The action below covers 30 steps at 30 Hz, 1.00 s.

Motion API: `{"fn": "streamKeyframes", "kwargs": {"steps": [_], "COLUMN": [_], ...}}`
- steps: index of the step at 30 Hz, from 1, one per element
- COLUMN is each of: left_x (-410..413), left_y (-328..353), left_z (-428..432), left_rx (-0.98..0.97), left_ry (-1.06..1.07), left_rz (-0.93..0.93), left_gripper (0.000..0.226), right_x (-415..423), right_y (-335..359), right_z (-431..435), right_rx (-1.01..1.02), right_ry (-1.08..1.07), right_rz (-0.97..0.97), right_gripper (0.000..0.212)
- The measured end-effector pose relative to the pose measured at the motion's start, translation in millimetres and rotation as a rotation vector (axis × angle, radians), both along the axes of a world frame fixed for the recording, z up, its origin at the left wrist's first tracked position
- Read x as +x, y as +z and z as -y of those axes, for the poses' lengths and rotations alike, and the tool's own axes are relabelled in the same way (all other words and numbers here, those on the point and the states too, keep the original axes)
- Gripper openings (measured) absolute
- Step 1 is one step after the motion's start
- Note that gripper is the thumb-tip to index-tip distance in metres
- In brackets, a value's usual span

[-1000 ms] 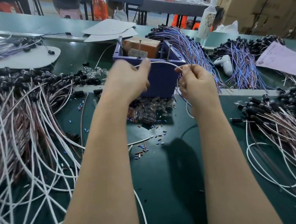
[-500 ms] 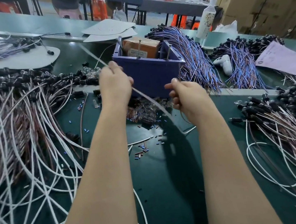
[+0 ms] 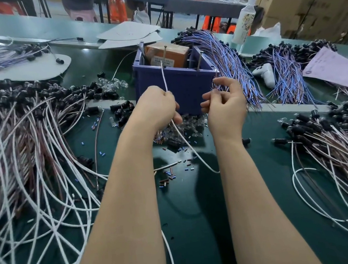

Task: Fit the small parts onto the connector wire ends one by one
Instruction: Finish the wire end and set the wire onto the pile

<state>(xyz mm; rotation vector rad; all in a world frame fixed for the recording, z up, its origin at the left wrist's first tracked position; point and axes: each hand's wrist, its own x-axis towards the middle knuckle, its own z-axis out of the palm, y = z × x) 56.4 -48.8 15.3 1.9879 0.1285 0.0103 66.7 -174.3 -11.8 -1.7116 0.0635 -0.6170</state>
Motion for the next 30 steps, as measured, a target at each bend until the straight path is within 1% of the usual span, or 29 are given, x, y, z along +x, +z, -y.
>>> {"fn": "streamKeyframes", "kwargs": {"steps": [4, 7, 17, 22, 30], "left_x": [-0.7, -1.0, -2.3, -3.1, -4.0], "left_y": [0.1, 0.9, 1.6, 1.6, 2.2], "left_z": [0.5, 1.2, 1.9, 1.8, 1.9], "left_rx": [0.005, 0.020, 0.011, 0.031, 0.027], "left_ry": [-0.014, -0.039, -0.043, -0.046, -0.044], "left_rz": [0.002, 0.003, -0.005, -0.004, 0.003], "left_gripper": [0.038, 0.038, 0.038, 0.038, 0.038], "right_x": [-0.6, -1.5, 1.1, 2.5, 2.7], "right_y": [1.9, 1.1, 1.0, -0.1, -0.1], "right_z": [-4.9, -6.9, -9.6, -9.2, -6.2], "right_rx": [-0.109, -0.128, -0.054, -0.029, 0.098], "right_ry": [0.077, 0.095, 0.019, -0.013, -0.066], "right_rz": [-0.027, -0.040, -0.010, -0.013, -0.018], "right_gripper": [0.029, 0.031, 0.027, 0.030, 0.030]}}
